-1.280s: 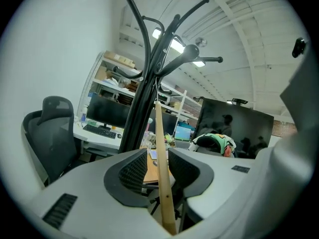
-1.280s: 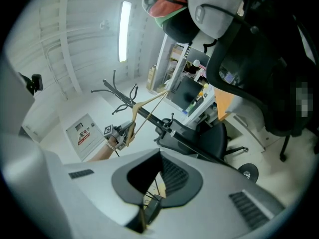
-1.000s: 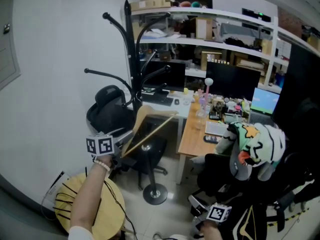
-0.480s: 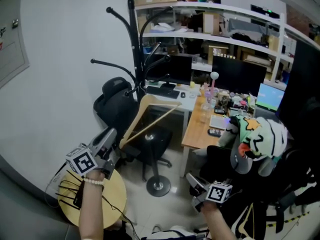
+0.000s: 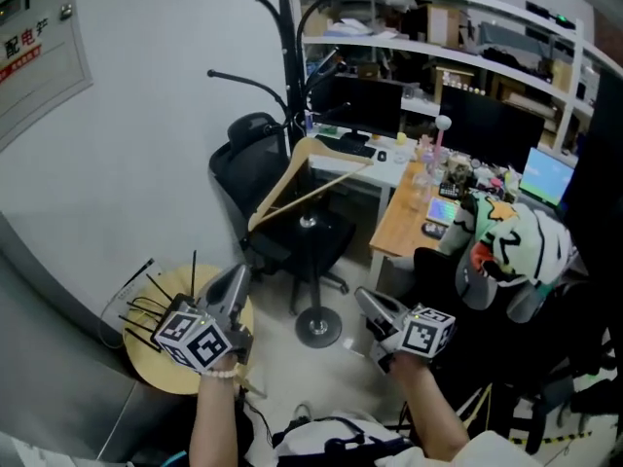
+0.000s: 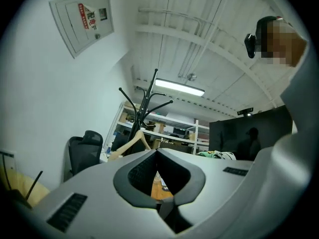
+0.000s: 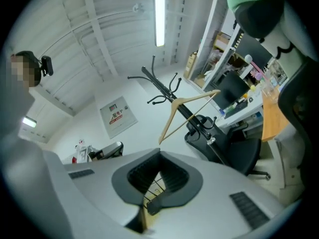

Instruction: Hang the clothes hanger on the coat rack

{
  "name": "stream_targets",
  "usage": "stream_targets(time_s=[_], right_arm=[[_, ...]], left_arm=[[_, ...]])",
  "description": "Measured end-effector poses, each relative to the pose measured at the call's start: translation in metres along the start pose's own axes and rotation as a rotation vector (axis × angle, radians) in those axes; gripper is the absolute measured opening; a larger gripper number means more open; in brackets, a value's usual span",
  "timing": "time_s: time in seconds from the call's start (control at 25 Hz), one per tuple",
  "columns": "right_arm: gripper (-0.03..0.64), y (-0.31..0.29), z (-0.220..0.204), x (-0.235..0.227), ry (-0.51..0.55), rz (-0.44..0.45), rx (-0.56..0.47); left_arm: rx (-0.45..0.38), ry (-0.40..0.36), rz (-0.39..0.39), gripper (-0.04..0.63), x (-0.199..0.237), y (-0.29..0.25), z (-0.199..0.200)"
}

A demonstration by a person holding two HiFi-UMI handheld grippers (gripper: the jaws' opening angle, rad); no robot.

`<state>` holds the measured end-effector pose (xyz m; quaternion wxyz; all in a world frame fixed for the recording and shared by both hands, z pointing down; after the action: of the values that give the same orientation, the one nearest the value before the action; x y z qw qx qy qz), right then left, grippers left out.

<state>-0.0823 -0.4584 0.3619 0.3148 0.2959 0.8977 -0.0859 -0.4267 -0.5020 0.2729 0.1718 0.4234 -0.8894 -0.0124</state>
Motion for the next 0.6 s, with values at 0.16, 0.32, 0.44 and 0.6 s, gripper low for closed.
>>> stream_targets(time_s=[0.16, 0.32, 0.44, 0.6], right_arm=[[0.000, 0.014, -0.015, 0.014, 0.050, 0.042, 0.026], [0.000, 0.032, -0.037, 0.029, 0.089, 0.070, 0.056], [0.002, 0.049, -0.062, 0.039, 0.065, 0.072, 0.084], [0.000, 0.065, -0.093, 0.042, 0.003, 0.070, 0.121]], left_arm=[[0.035, 0.012, 0.084, 0.000, -0.044, 0.022, -0.048], [0.106, 0.022, 0.148, 0.000, -0.078, 0.040, -0.087], [0.164, 0.036, 0.169, 0.000, -0.102, 0.058, -0.111], [0.225, 0.075, 0.194, 0.000, -0.119, 0.078, -0.135]])
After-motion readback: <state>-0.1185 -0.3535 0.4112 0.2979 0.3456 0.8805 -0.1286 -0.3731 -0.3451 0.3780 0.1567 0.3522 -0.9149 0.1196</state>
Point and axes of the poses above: the fingertips, and each gripper's own axes: y backward along the fingers, x to its left, z out of its top, the point moved 10 cm from there along y, backward along the fingers, and after that the axes turned 5 degrees about -z, right-handed, at the moved point
